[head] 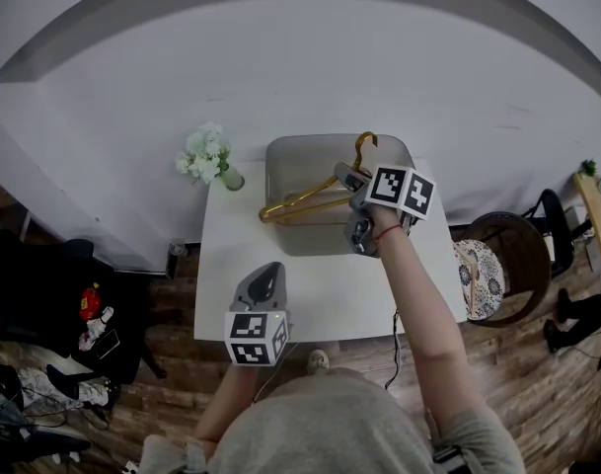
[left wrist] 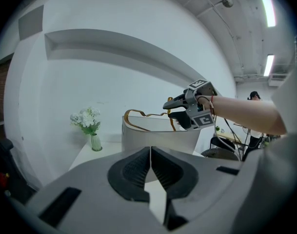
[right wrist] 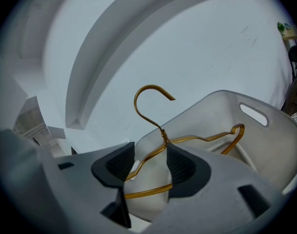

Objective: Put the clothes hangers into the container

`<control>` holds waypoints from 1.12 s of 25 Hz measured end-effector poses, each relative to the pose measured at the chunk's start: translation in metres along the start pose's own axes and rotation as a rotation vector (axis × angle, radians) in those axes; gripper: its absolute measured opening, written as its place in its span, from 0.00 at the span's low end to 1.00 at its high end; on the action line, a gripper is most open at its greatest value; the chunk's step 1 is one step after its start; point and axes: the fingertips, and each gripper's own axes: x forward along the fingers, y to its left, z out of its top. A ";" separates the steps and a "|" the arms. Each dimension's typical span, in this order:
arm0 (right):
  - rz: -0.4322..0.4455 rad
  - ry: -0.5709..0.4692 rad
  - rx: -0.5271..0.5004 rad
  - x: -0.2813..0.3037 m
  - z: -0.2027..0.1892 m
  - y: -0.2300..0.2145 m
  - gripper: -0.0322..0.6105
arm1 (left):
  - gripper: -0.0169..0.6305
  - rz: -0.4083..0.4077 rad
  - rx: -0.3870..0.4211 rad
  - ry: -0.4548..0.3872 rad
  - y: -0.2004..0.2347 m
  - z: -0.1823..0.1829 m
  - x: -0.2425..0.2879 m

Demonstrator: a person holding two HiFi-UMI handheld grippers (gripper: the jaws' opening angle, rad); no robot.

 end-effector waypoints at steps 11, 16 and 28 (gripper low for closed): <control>-0.046 0.037 -0.022 -0.016 -0.030 -0.002 0.42 | 0.05 -0.020 -0.006 0.014 0.000 -0.009 -0.017; -0.052 0.061 0.008 -0.028 -0.051 -0.003 0.43 | 0.05 -0.042 -0.002 0.016 -0.005 -0.013 -0.029; -0.065 0.038 0.022 -0.066 -0.092 0.005 0.42 | 0.05 -0.075 0.011 0.023 -0.014 -0.029 -0.070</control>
